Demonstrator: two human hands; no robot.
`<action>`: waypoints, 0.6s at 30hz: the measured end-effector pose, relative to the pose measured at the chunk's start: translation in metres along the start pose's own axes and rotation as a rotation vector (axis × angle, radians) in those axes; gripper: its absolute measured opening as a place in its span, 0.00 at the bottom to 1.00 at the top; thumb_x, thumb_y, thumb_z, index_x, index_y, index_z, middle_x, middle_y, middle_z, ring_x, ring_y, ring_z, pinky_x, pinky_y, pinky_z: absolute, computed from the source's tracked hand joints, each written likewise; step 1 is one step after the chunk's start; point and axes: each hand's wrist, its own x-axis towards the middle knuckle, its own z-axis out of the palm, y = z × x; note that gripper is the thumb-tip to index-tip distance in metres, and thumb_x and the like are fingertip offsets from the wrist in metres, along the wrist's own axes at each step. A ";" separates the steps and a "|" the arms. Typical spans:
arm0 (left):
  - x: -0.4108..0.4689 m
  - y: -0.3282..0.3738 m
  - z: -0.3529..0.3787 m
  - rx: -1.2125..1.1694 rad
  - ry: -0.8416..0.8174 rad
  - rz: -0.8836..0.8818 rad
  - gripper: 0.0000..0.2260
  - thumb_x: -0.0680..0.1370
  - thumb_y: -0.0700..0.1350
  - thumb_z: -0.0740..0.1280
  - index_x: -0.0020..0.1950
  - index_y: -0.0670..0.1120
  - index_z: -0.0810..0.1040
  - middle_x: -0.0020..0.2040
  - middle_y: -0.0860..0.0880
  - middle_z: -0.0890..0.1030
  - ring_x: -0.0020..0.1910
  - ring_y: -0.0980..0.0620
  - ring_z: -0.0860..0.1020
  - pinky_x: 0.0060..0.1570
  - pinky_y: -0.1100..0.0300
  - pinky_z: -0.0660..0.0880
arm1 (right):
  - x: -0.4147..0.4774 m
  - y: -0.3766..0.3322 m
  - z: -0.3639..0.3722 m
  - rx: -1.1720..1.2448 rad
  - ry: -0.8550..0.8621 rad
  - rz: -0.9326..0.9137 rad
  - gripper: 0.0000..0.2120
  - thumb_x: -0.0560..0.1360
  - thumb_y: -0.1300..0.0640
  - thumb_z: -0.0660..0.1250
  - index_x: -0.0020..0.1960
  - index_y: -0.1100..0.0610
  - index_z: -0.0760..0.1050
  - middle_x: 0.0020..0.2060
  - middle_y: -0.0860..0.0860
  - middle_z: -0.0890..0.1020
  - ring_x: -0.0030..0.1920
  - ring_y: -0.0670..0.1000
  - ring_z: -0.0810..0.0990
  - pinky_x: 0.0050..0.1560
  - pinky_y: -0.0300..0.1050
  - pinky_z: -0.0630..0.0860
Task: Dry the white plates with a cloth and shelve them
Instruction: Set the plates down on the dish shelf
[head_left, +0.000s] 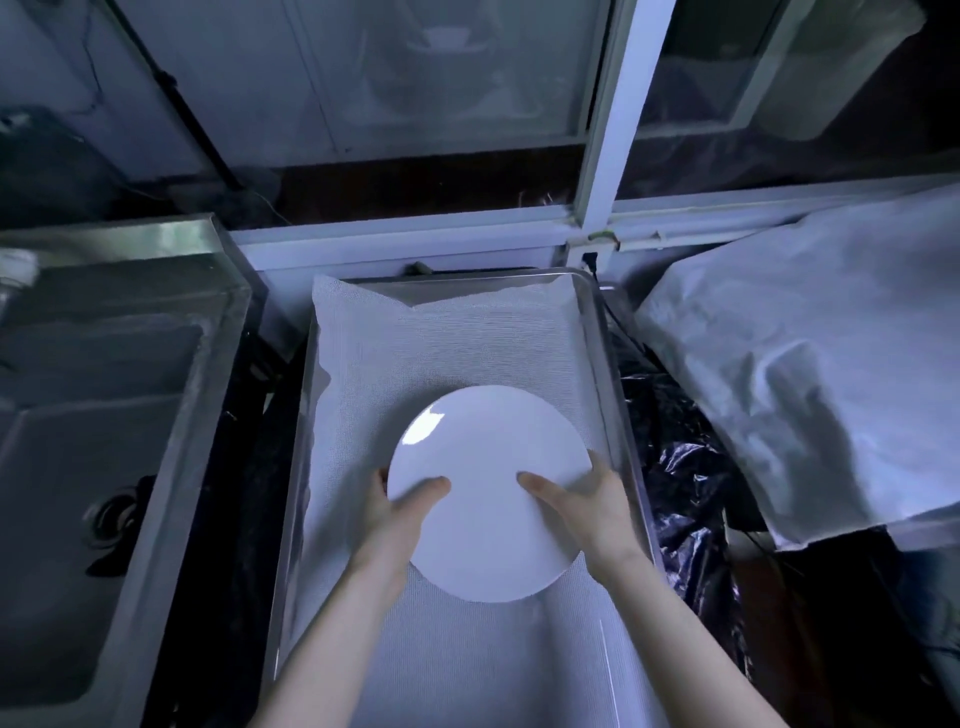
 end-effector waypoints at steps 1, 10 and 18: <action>-0.005 0.000 -0.002 -0.026 -0.007 0.007 0.27 0.62 0.49 0.76 0.61 0.48 0.78 0.51 0.48 0.87 0.47 0.48 0.86 0.38 0.53 0.82 | -0.009 0.001 0.000 0.021 0.016 -0.017 0.26 0.55 0.45 0.81 0.48 0.49 0.75 0.47 0.46 0.83 0.48 0.50 0.82 0.48 0.53 0.81; -0.048 0.006 -0.011 0.034 -0.260 0.086 0.17 0.72 0.44 0.78 0.53 0.54 0.74 0.51 0.52 0.84 0.47 0.52 0.83 0.39 0.56 0.77 | -0.122 0.013 -0.021 0.215 0.339 -0.090 0.28 0.56 0.45 0.80 0.54 0.49 0.79 0.47 0.45 0.84 0.48 0.46 0.82 0.43 0.44 0.79; -0.160 -0.029 0.003 0.229 -0.735 0.157 0.21 0.73 0.41 0.77 0.61 0.48 0.72 0.52 0.48 0.83 0.44 0.49 0.84 0.32 0.58 0.79 | -0.295 0.079 -0.051 0.463 0.844 0.019 0.28 0.55 0.45 0.80 0.52 0.49 0.78 0.50 0.48 0.82 0.51 0.50 0.81 0.52 0.54 0.80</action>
